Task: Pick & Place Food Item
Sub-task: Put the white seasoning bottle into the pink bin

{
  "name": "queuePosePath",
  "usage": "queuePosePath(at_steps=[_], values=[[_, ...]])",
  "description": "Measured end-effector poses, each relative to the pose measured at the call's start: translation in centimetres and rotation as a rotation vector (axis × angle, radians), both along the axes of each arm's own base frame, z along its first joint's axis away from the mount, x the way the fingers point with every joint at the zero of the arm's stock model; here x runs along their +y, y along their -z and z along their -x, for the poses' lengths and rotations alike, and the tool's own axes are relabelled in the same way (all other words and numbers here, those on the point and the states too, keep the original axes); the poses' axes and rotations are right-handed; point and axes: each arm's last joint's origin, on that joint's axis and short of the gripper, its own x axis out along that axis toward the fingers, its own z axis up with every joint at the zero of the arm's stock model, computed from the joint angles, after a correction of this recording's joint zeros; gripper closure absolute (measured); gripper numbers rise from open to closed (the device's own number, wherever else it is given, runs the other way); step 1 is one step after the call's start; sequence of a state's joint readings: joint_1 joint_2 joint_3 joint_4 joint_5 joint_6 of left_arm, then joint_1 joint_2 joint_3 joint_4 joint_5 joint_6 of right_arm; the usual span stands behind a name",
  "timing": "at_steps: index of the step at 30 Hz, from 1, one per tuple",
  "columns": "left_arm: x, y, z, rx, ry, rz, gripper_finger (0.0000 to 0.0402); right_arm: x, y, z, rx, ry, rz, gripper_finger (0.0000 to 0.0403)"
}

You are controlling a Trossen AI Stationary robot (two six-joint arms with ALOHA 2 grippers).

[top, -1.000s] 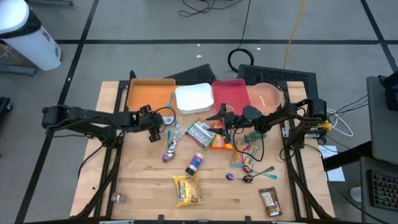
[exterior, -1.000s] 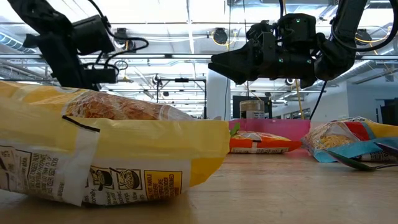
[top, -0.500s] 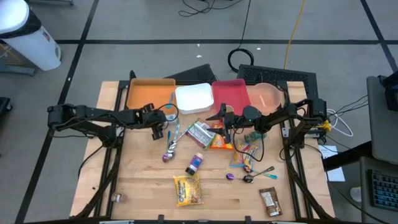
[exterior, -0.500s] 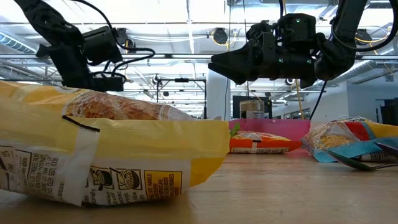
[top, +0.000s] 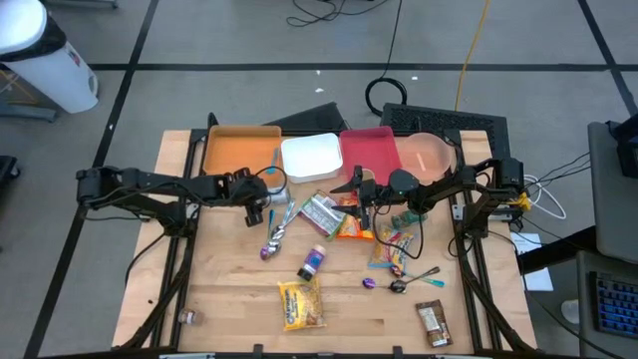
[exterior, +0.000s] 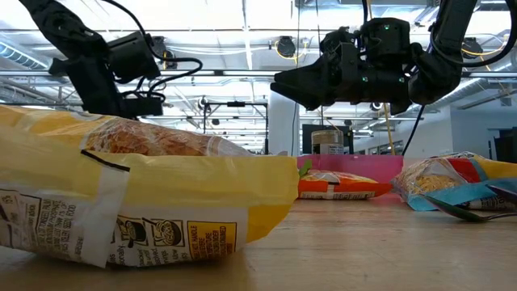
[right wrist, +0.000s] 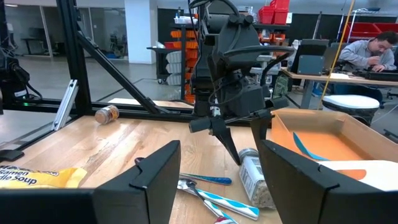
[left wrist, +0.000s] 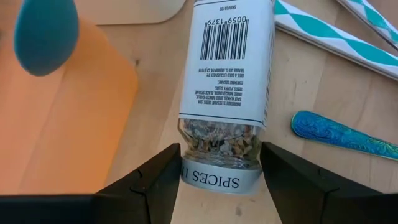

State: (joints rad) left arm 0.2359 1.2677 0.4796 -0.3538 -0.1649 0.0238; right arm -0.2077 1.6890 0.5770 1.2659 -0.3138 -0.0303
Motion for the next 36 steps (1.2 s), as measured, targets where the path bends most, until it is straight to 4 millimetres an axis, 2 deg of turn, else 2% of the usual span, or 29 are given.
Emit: queuePosePath(at_steps=[3,10,21,26,36], values=[[0.01,0.09,-0.02,0.006,-0.003,0.002,0.0190,0.00,0.00,0.00,0.000,0.001,0.000,0.0192],[0.01,-0.06,-0.24,-0.024,-0.002,0.001,0.0255,0.00,0.00,0.00,0.000,0.001,0.000,0.0192],[-0.08,-0.18,-0.49,-0.065,-0.004,0.051,0.0295,0.00,0.07,0.00,0.006,0.002,0.006,0.0192],[-0.06,-0.20,-0.70,-0.096,-0.016,0.061,0.0270,0.00,0.07,0.00,0.006,0.002,0.006,0.0191],[-0.17,0.13,-0.43,-0.085,-0.077,0.116,0.0171,0.00,0.07,0.00,0.006,0.002,0.006,0.0191]])
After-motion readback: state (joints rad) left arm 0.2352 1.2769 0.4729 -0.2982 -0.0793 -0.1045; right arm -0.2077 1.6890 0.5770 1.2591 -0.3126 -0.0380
